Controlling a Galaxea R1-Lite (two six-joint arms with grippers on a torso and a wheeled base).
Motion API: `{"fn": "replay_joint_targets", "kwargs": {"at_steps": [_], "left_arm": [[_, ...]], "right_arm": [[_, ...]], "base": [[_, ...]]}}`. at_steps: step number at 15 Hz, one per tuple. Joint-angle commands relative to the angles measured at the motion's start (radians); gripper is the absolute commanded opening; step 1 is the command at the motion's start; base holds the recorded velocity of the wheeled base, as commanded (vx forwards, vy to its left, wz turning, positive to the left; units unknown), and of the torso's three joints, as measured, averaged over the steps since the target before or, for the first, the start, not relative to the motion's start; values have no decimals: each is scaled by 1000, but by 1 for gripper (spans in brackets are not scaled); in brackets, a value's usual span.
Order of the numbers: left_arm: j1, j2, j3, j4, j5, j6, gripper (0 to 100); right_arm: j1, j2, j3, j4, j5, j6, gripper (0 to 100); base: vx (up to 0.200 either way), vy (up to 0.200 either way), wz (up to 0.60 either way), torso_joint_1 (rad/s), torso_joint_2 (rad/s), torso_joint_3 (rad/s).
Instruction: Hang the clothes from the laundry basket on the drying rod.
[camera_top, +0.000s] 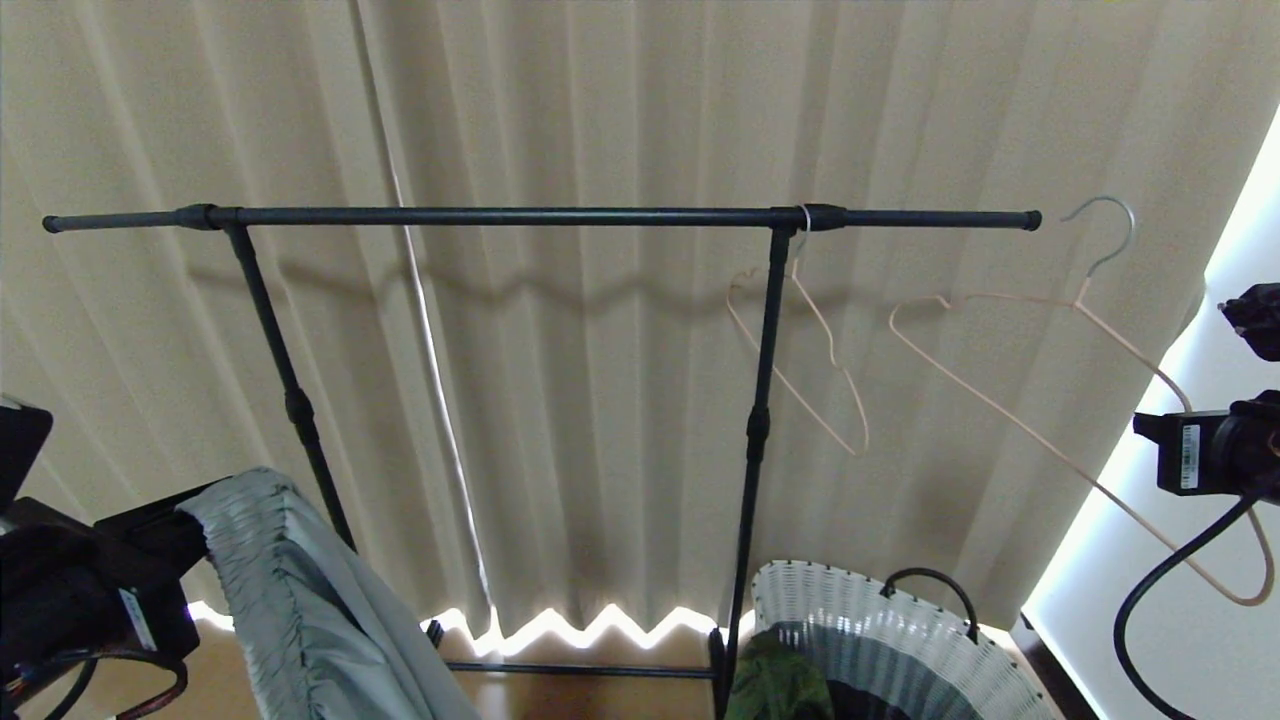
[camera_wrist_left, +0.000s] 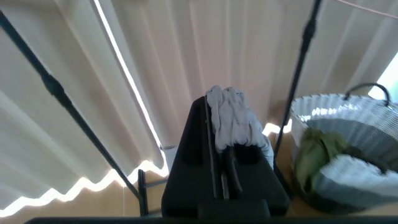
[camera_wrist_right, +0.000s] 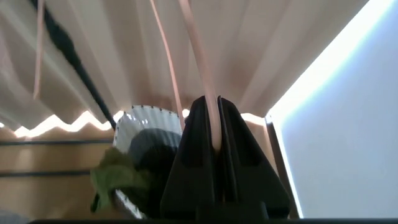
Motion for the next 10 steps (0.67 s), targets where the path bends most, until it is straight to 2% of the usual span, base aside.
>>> {"fn": "replay_joint_targets", "kwargs": {"at_steps": [1,3,8,10], "left_arm": [[0,1,2,-1,0,0,0],[-1,4,5,-1,0,2,0],[-1,7,2,-1,0,-1,0],[0,7,0,-1,0,-1,0]], "right_arm": [[1,-29,15,0,0,0,0],[0,-29,15,-3,0,0,0],[10,-39,14,-14,23,11,0],[12,-52,15,-14,65,11,0]], "base": [[-200,0,0,-2,7,12],[-200,0,0,-2,-2,2],[0,0,0,0,0,0],[0,0,0,0,0,0]]}}
